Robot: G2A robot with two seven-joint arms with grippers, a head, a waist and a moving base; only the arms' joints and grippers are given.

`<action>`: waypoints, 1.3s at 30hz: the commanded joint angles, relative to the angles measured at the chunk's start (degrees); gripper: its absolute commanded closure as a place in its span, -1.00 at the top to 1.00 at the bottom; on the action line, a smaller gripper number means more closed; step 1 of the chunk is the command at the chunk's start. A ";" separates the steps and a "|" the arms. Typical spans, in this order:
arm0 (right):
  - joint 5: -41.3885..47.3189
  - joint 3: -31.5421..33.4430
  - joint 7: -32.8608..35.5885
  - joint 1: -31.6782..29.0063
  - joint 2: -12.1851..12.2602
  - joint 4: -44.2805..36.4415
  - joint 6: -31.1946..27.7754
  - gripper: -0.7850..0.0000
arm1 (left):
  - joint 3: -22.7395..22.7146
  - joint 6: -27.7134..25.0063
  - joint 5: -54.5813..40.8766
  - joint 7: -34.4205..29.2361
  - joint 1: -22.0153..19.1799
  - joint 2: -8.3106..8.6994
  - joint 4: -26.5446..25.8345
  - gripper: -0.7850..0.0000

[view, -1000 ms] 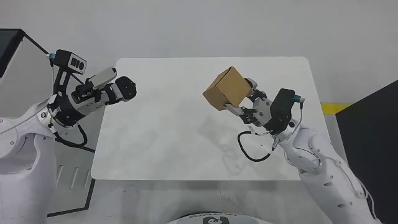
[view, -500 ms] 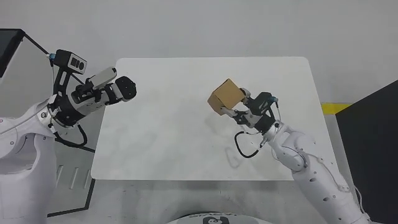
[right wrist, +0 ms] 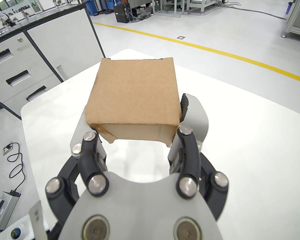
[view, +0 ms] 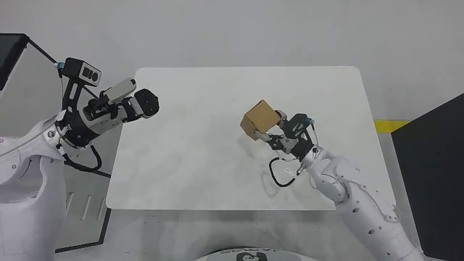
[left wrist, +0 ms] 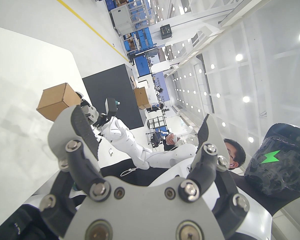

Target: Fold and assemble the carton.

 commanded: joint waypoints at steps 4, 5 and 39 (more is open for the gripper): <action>-9.79 0.51 -8.16 -3.09 0.18 1.23 5.10 -1.00 | 0.00 0.00 0.00 0.00 0.00 0.00 0.00 1.00; -10.24 0.36 -10.38 -3.84 0.14 1.47 5.51 -1.00 | 0.00 0.00 0.00 0.00 0.00 0.00 0.00 1.00; -8.41 -7.32 -19.28 -3.89 -3.86 14.52 23.72 -1.00 | 0.00 0.00 0.00 0.00 0.00 0.00 0.00 1.00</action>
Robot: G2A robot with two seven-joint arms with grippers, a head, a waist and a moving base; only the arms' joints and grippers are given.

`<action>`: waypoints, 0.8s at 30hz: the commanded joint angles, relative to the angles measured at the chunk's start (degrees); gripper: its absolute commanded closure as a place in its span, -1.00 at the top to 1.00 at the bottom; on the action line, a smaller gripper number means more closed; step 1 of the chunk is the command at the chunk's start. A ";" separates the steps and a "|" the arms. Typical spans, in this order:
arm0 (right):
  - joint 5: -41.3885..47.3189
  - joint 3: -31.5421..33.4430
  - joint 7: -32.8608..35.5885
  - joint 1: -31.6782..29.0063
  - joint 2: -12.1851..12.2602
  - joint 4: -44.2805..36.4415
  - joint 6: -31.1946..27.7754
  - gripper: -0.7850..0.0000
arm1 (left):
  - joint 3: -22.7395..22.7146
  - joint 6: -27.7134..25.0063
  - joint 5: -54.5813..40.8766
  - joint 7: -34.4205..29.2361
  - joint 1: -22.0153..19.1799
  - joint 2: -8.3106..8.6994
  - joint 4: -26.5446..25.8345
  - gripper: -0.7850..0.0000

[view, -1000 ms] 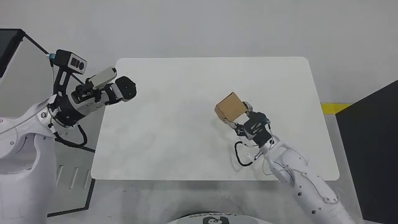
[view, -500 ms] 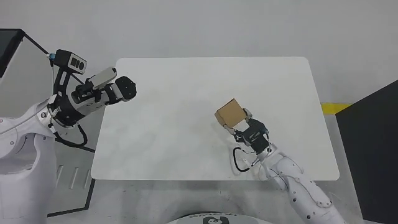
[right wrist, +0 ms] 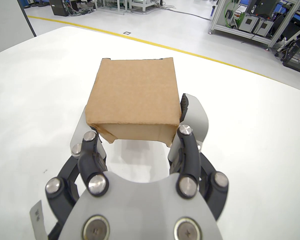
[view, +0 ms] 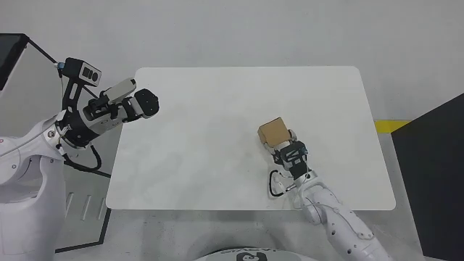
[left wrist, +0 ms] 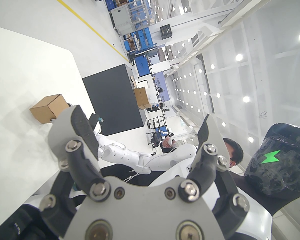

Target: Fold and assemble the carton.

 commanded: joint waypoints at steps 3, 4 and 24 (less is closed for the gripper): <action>0.51 -0.61 -0.34 0.27 -0.42 1.01 -0.04 -0.82 | 0.00 0.00 0.00 0.00 0.00 0.00 0.00 1.00; 0.55 -0.70 -0.49 0.34 -0.50 1.24 -0.20 -0.57 | 0.00 0.00 0.00 0.00 0.00 0.00 0.00 1.00; 2.04 -0.65 -0.51 0.91 -1.62 5.06 -2.94 1.00 | 0.00 0.00 0.00 0.00 0.00 0.00 0.00 1.00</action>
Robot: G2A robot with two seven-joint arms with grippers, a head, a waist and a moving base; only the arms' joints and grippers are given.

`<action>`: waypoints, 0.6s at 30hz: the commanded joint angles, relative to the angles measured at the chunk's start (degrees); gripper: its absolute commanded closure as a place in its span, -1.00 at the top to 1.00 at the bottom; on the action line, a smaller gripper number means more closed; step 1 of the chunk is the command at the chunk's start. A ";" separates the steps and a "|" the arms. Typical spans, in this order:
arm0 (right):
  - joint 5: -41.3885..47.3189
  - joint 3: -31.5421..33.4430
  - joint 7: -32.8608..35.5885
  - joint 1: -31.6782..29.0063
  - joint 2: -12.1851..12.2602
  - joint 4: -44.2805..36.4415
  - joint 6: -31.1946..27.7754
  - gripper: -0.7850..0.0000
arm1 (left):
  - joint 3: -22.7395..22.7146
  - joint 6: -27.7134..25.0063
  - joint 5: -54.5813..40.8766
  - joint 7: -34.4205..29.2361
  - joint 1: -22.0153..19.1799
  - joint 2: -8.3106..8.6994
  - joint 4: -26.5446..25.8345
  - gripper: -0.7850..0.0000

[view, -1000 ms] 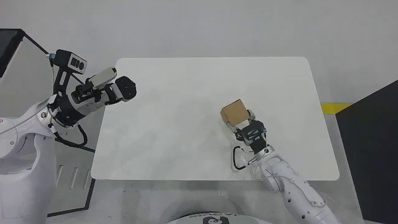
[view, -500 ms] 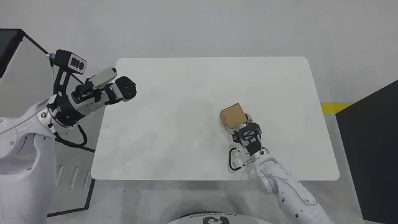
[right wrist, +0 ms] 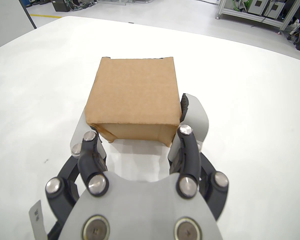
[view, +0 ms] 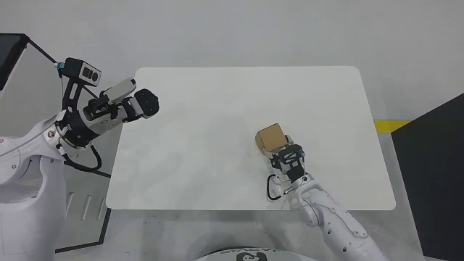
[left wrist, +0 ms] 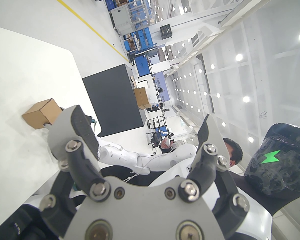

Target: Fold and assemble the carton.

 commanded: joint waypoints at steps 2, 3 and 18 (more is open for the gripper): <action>-0.05 0.17 0.11 -0.09 -0.08 0.03 -0.14 1.00 | 0.00 0.00 0.00 0.00 0.00 0.00 0.00 1.00; -0.07 0.28 0.10 -0.17 -0.09 -0.04 -0.21 1.00 | 0.00 0.00 0.00 0.00 0.00 0.00 0.00 1.00; -4.91 10.68 0.60 -9.05 2.68 -13.25 -6.93 1.00 | 0.00 0.00 0.00 0.00 0.00 0.00 0.00 1.00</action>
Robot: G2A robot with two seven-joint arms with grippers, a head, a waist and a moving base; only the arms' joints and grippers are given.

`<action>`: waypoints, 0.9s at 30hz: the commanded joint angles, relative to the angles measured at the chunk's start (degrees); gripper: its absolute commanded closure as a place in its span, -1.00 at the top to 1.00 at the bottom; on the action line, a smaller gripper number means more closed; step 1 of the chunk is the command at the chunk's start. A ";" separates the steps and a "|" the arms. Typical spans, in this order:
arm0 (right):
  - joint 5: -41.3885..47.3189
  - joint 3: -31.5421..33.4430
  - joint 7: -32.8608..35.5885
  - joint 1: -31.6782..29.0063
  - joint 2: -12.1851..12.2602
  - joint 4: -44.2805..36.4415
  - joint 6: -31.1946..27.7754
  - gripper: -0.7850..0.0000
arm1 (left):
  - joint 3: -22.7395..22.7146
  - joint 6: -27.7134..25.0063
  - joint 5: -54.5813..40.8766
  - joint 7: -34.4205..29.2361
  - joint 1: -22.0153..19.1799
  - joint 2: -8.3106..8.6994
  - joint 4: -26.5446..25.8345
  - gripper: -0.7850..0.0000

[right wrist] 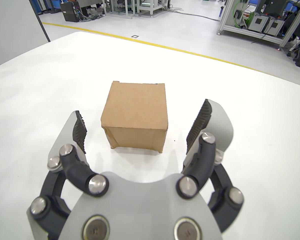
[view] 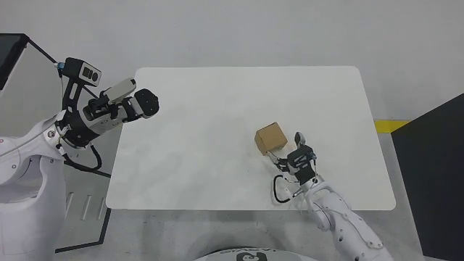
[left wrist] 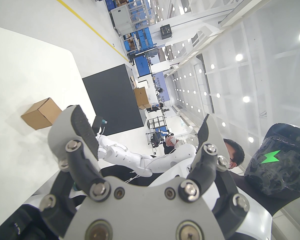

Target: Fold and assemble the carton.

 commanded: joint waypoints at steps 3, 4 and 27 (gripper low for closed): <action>0.56 6.15 1.66 -4.54 1.24 -6.24 -3.53 1.00 | 0.00 0.00 0.00 0.00 0.00 0.00 0.00 1.00; 1.32 7.90 1.84 -5.69 1.50 -7.67 -4.28 1.00 | 0.00 0.00 0.00 0.00 0.00 0.00 0.00 1.00; 9.08 25.33 1.53 -15.19 2.40 -16.96 -0.98 1.00 | 0.00 0.00 0.00 0.00 0.00 0.00 0.00 1.00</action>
